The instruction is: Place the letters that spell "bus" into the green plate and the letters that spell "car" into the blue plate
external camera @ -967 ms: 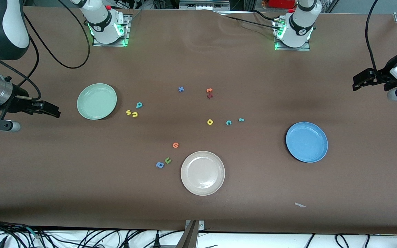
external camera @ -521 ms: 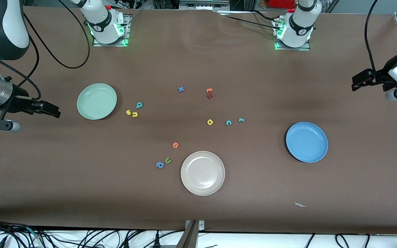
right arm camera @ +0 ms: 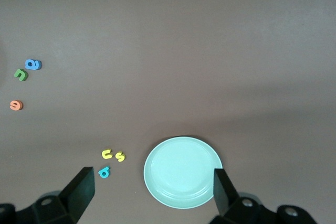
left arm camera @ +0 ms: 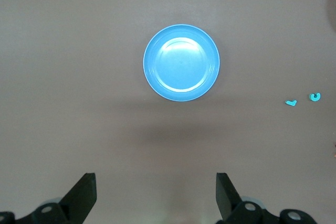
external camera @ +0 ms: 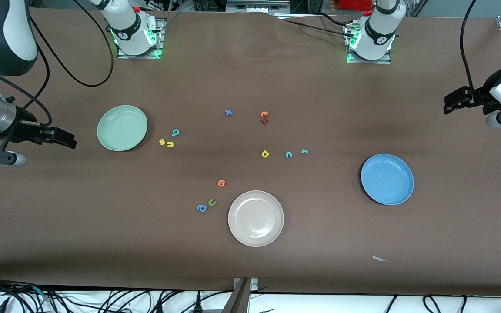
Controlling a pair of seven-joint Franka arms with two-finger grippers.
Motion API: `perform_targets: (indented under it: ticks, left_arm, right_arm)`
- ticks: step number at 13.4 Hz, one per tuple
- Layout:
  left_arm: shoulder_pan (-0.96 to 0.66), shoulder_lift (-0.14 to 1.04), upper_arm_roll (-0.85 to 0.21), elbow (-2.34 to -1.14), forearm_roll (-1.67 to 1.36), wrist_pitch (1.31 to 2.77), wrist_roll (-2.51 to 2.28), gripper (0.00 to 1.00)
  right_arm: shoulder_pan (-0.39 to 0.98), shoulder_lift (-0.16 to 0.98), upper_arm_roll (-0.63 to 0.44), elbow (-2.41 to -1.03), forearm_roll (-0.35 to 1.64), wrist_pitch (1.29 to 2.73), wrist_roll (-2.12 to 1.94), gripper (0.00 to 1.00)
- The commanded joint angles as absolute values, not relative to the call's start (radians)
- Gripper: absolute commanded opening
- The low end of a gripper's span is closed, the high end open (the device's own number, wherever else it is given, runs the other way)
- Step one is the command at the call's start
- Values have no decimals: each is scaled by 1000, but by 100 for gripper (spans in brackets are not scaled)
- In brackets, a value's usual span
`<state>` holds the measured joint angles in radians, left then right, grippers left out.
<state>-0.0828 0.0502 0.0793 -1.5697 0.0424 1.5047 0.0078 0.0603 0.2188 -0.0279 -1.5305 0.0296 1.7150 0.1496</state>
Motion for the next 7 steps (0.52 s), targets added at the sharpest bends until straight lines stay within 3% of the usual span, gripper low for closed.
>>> perform_targets:
  ticks: [1, 7]
  left_arm:
    - [-84, 43, 83, -1572, 31, 1493, 29, 100]
    - [-87, 44, 77, -1572, 31, 1491, 15, 100]
  right_arm:
    - [63, 209, -25, -1534, 25, 1704, 164, 100]
    - [63, 209, -25, -1534, 25, 1704, 166, 100]
